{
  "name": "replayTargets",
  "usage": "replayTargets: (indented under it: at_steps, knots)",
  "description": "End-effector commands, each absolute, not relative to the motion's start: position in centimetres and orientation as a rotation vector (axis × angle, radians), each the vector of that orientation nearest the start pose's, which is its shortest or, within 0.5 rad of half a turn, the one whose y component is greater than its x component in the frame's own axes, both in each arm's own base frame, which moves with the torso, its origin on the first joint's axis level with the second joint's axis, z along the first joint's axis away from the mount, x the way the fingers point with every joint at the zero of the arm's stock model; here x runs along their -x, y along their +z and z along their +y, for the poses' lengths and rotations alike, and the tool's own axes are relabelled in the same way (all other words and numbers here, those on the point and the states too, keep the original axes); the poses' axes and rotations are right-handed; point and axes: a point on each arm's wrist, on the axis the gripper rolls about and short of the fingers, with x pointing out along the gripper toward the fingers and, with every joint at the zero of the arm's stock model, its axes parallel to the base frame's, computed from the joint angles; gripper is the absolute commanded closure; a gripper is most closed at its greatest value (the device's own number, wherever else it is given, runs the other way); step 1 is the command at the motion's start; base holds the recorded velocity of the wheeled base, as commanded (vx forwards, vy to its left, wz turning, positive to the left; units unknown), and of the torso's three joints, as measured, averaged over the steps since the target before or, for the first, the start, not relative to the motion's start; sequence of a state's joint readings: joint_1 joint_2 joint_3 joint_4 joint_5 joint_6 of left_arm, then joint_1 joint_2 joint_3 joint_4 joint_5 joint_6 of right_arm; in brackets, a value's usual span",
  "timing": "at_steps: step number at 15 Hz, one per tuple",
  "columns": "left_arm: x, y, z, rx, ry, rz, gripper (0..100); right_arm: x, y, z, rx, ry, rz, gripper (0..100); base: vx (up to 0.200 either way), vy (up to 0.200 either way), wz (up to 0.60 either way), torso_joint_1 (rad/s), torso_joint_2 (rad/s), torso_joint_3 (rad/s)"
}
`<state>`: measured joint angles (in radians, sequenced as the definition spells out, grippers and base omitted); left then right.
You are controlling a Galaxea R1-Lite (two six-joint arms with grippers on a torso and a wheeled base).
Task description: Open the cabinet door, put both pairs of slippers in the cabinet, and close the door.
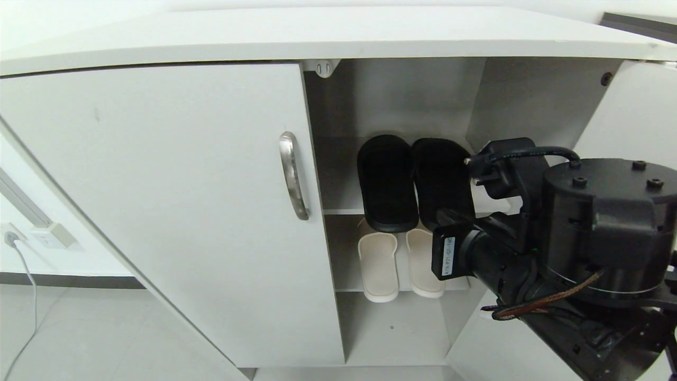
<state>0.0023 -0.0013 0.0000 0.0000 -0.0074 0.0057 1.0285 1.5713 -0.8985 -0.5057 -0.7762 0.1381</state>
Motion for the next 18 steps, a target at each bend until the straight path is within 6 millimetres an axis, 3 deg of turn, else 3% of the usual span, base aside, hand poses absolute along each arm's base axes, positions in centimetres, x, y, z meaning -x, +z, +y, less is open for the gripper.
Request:
replayTargets:
  at_steps: [1, 15, 18]
  knots:
    - [2.3, 7.5, 0.0, -0.006, -0.005, 0.0, 100, -15.7, 23.2, 23.1, -0.001, 0.244, 0.125, 100, -0.2, 0.0, 0.0, -0.007, 0.0, 0.002]
    - [2.3, 7.5, 0.0, -0.006, -0.005, 0.0, 100, -15.8, 22.2, 23.2, 0.024, 0.244, 0.147, 100, -0.2, 0.0, 0.0, 0.0, 0.0, 0.004]
    - [2.3, 7.5, 0.0, -0.005, -0.005, 0.0, 100, -16.3, 21.5, 23.5, 0.037, 0.234, 0.158, 100, 0.0, 0.0, 0.0, 0.0, 0.0, 0.0]
